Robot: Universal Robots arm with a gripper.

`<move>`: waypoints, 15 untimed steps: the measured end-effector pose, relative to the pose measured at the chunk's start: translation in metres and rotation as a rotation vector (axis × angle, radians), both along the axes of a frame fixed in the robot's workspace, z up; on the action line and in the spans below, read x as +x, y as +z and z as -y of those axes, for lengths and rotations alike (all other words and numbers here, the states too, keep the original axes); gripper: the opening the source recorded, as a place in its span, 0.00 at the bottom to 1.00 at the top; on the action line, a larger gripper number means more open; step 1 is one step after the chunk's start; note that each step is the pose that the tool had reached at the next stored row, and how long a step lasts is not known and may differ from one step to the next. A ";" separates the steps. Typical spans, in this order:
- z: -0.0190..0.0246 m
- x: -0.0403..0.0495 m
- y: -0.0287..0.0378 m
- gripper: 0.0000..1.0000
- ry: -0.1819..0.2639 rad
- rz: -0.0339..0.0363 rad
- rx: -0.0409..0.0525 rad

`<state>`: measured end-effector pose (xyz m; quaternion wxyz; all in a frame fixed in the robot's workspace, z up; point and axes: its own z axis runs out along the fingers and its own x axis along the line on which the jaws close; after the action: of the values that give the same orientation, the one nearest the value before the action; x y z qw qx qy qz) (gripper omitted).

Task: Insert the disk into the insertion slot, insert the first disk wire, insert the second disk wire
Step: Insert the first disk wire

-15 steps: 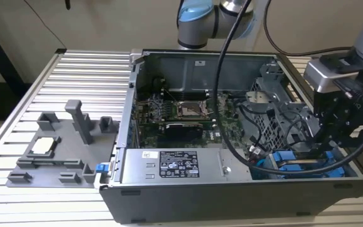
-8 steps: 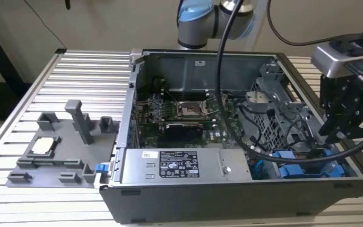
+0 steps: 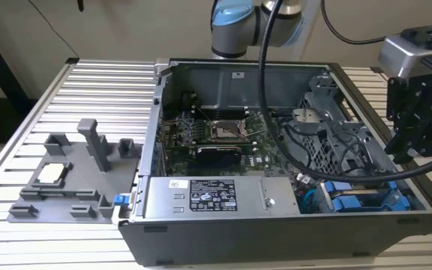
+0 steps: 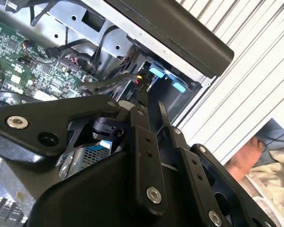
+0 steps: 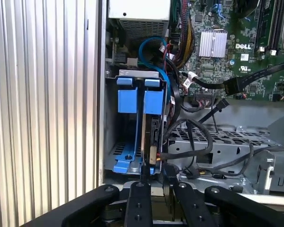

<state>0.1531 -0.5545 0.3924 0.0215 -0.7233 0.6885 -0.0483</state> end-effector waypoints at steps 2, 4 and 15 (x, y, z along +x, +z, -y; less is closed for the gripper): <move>-0.0013 0.0000 0.0001 0.26 0.000 0.0000 -0.0004; -0.0046 -0.0005 -0.0001 0.26 -0.001 0.0000 -0.0004; -0.0187 -0.0131 -0.0007 0.26 -0.001 -0.0225 0.0452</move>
<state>0.1400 -0.5358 0.3918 0.0301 -0.7227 0.6901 -0.0246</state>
